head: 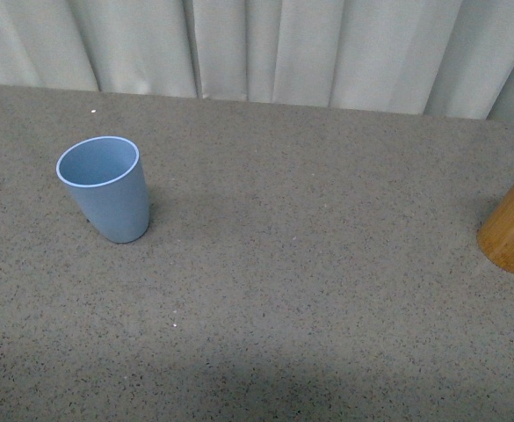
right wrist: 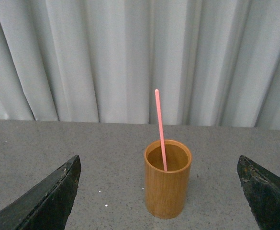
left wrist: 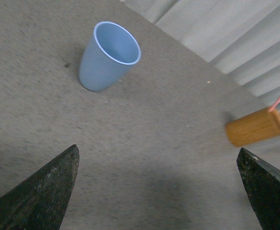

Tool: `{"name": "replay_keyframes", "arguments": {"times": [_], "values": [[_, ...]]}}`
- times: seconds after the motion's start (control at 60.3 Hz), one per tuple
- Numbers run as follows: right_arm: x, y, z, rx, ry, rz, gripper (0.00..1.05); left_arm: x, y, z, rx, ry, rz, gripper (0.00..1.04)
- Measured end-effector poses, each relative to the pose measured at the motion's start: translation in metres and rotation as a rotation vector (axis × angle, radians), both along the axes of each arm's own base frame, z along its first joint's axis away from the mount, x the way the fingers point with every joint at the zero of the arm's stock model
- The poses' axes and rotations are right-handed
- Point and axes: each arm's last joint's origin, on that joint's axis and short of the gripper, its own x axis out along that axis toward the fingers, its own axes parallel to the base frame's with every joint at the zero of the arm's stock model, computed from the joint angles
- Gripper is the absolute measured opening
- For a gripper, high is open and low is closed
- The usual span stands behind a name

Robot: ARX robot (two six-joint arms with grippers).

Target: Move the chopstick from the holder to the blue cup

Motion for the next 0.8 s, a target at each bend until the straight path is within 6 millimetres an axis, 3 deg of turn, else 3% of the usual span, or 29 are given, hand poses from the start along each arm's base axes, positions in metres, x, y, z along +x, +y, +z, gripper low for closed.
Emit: {"name": "replay_keyframes", "arguments": {"times": [0.182,0.332,0.68,0.796], "values": [[0.0,0.0,0.0,0.0,0.0,0.001,0.95,0.005,-0.007,0.005,-0.081,0.031,0.023,0.98],[0.0,0.0,0.0,0.0,0.0,0.001,0.95,0.02,-0.015,0.006,-0.082,0.08,0.06,0.98],[0.0,0.0,0.0,0.0,0.0,0.001,0.95,0.07,-0.053,0.011,-0.094,0.206,0.096,0.98],[0.0,0.0,0.0,0.0,0.0,0.001,0.95,0.096,-0.068,0.012,-0.072,0.213,0.105,0.98]]}}
